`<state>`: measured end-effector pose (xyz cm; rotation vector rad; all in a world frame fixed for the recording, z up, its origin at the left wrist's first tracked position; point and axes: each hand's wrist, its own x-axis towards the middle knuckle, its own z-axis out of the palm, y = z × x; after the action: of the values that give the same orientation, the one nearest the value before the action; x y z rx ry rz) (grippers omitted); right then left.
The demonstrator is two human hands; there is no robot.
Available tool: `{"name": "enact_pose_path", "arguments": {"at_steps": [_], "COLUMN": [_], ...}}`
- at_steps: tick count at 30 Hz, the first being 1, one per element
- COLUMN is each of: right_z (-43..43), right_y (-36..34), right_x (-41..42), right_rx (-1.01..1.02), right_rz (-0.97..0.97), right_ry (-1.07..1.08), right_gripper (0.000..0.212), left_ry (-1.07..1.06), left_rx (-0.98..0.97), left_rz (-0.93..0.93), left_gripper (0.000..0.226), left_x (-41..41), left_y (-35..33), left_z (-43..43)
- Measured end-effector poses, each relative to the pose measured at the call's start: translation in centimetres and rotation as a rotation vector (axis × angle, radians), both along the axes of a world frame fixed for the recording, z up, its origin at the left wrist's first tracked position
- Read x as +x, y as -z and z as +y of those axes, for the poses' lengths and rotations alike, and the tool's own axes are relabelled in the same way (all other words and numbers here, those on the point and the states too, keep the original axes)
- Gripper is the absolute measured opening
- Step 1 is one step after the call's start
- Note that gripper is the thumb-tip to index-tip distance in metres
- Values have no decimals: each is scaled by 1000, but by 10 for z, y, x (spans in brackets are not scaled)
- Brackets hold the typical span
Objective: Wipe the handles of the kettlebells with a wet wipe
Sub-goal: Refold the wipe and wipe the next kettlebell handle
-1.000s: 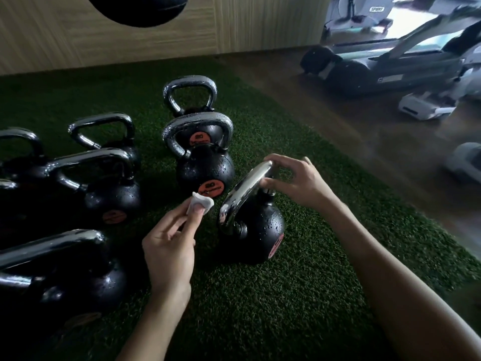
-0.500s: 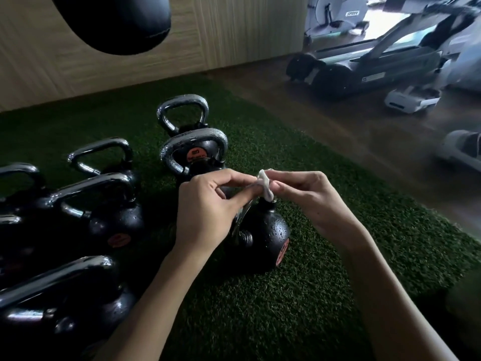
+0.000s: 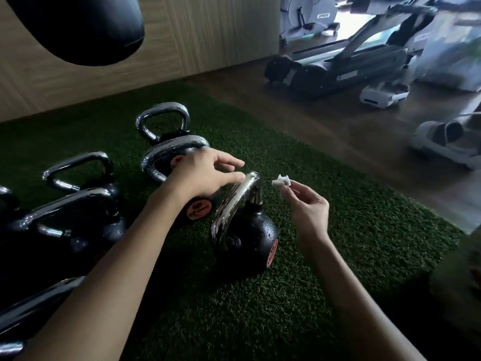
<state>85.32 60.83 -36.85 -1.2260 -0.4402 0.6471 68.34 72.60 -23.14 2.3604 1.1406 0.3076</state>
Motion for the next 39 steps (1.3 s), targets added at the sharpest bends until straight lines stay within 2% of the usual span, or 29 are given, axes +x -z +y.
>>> {"name": "enact_pose_path", "arguments": {"at_steps": [3,7,13,17,19,23,28,32,37,39], "right_z": [15,19,15,31,41,44,38,28,1,0], "right_y": [18,39,40,32,33,32,34,9,10,11], "right_x": [-17,-23,-15,-14,-13,-11,-15,-28,-63,-64], "right_rx": [-66,-117,-233,-205,-228,-227,-123,-28,-44,-53], "right_rz": [41,66,-286,-428,-468,-476,-143,-84,-323,-346], "right_ry": [-11,-3,33,118,174,194,98,31,12,2], "right_gripper": [23,24,30,20,25,25,29,29,24,25], "left_ry": [53,123,171,176,179,177,168,177,197,203], "left_rx": [-220,-266,-368,-356,-354,-367,-378,-376,-378,-379], "left_rz": [210,281,234,233,240,247,232,240,215,188], "left_gripper": [55,61,57,56,56,54,53,55,50,48], "left_x": [19,22,18,19,20,17,15,15,11,10], "left_y": [-2,-5,-3,0,1,5,9,8,10,12], "left_z": [12,21,30,33,35,39,42,42,41,40]}}
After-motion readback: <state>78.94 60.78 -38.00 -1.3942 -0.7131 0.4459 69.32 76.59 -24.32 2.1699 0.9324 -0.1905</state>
